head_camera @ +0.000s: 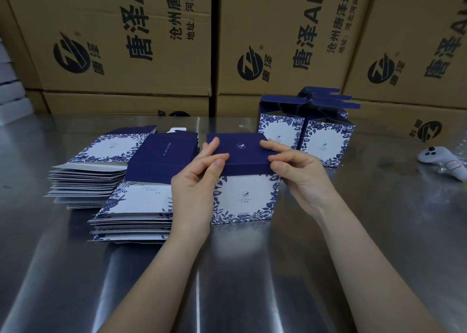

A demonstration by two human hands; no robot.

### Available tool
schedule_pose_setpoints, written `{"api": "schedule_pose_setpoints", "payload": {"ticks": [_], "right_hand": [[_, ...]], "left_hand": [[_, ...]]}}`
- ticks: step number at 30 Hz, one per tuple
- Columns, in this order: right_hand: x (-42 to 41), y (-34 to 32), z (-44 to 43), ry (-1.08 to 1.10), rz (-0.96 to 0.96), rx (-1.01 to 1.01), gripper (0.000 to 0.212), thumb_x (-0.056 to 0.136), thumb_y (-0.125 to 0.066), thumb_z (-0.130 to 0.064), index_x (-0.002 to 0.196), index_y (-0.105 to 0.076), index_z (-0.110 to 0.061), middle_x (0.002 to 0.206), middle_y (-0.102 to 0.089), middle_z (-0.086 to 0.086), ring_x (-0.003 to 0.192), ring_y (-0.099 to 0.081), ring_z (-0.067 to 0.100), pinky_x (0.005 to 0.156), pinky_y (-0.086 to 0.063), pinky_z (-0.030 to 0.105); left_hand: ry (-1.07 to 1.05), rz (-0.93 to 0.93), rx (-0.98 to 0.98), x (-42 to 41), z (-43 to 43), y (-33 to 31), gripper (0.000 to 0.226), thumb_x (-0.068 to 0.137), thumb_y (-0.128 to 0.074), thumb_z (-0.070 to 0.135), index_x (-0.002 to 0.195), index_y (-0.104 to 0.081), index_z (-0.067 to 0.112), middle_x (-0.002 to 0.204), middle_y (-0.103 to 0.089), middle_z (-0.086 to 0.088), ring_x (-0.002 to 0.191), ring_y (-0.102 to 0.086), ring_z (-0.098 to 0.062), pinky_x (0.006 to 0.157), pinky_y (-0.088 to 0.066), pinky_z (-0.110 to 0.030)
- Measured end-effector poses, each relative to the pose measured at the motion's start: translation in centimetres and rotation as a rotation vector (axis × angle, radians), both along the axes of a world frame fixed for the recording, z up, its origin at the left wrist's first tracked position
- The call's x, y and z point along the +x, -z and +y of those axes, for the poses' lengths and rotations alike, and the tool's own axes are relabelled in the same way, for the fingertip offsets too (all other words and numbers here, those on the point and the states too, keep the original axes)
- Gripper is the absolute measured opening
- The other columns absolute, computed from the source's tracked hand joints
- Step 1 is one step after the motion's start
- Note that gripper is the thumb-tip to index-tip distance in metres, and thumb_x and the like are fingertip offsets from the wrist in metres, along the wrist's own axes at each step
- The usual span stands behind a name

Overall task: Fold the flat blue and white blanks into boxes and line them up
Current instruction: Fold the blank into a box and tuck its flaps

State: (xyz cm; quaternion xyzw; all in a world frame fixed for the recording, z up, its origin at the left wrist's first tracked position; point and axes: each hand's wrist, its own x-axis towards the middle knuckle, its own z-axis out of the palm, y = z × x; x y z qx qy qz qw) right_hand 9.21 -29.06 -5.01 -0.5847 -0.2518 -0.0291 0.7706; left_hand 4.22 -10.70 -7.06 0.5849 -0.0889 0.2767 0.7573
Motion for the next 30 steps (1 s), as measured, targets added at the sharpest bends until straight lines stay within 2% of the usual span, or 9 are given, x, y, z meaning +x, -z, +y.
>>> {"api": "schedule_pose_setpoints", "payload": {"ticks": [3,6,8,12,14,18,21,24,30], "right_hand": [[-0.1,-0.1,-0.1,-0.008,-0.022,-0.052,0.011,0.068,-0.075,-0.008,0.074,-0.077,-0.018,0.121,-0.068,0.004,0.125,-0.054,0.019,0.094,-0.047,0.031],[-0.3,-0.1,0.5,0.085,-0.108,-0.189,0.018,0.068,-0.077,-0.011,0.078,-0.078,-0.026,0.121,-0.063,-0.003,0.12,-0.055,0.012,0.097,-0.047,0.036],[-0.5,0.0,1.2,0.159,-0.145,-0.249,0.019,0.067,-0.079,-0.016,0.078,-0.078,-0.031,0.117,-0.06,-0.007,0.116,-0.055,0.006,0.103,-0.044,0.042],[-0.9,-0.1,1.9,0.234,-0.14,-0.237,0.012,0.063,-0.079,-0.024,0.073,-0.077,-0.031,0.113,-0.061,-0.008,0.111,-0.057,0.005,0.104,-0.038,0.056],[-0.9,-0.1,2.0,0.257,-0.136,-0.235,0.011,0.062,-0.078,-0.025,0.071,-0.077,-0.031,0.112,-0.062,-0.008,0.11,-0.057,0.005,0.103,-0.039,0.055],[-1.0,-0.3,2.1,0.238,-0.154,-0.277,0.018,0.068,-0.08,-0.017,0.074,-0.077,-0.034,0.114,-0.059,-0.007,0.113,-0.055,0.007,0.105,-0.041,0.049],[-1.3,-0.4,2.6,0.246,-0.163,-0.299,0.018,0.066,-0.08,-0.023,0.076,-0.077,-0.038,0.115,-0.054,-0.006,0.117,-0.053,0.01,0.106,-0.042,0.044],[-1.3,-0.4,3.0,0.294,-0.153,-0.281,0.022,0.069,-0.081,-0.015,0.072,-0.077,-0.036,0.115,-0.055,-0.004,0.115,-0.054,0.008,0.106,-0.041,0.043],[-1.3,-0.3,3.1,0.325,-0.152,-0.278,0.028,0.071,-0.081,-0.009,0.071,-0.076,-0.036,0.115,-0.056,-0.004,0.114,-0.054,0.008,0.105,-0.042,0.042]], "left_hand": [[-0.03,-0.015,0.051,-0.1,0.1,-0.2,0.033,0.093,-0.065,0.012,0.087,-0.079,0.042,0.124,-0.066,0.023,0.132,-0.049,0.0,0.11,-0.039,-0.026],[-0.039,-0.035,0.108,-0.2,0.2,-0.5,0.035,0.09,-0.067,0.008,0.085,-0.078,0.041,0.119,-0.069,0.018,0.127,-0.054,-0.002,0.101,-0.044,-0.017],[-0.06,-0.04,0.154,-0.3,0.1,-0.6,0.034,0.086,-0.072,0.007,0.084,-0.077,0.04,0.118,-0.069,0.014,0.125,-0.055,-0.003,0.096,-0.045,-0.015],[-0.149,-0.006,0.255,-0.5,-0.4,-0.7,0.033,0.082,-0.077,0.012,0.08,-0.074,0.044,0.115,-0.064,0.021,0.117,-0.055,-0.009,0.082,-0.042,-0.015],[-0.168,0.006,0.239,-0.5,-0.6,-0.9,0.036,0.083,-0.077,0.012,0.074,-0.073,0.046,0.111,-0.064,0.025,0.109,-0.055,-0.014,0.077,-0.039,-0.015],[-0.169,-0.003,0.263,-0.6,-0.7,-1.1,0.034,0.084,-0.076,0.014,0.075,-0.073,0.047,0.112,-0.062,0.024,0.107,-0.054,-0.014,0.076,-0.037,-0.014],[-0.162,-0.004,0.304,-0.7,-0.9,-1.1,0.028,0.085,-0.075,0.018,0.082,-0.073,0.045,0.114,-0.059,0.021,0.117,-0.052,-0.013,0.08,-0.038,-0.018],[-0.172,0.011,0.311,-0.7,-1.1,-1.1,0.023,0.084,-0.077,0.02,0.082,-0.073,0.043,0.113,-0.057,0.021,0.12,-0.051,-0.013,0.082,-0.039,-0.023],[-0.208,0.031,0.319,-0.5,-1.4,-1.3,0.021,0.085,-0.075,0.018,0.081,-0.072,0.039,0.114,-0.057,0.016,0.117,-0.052,-0.013,0.08,-0.038,-0.018]]}}
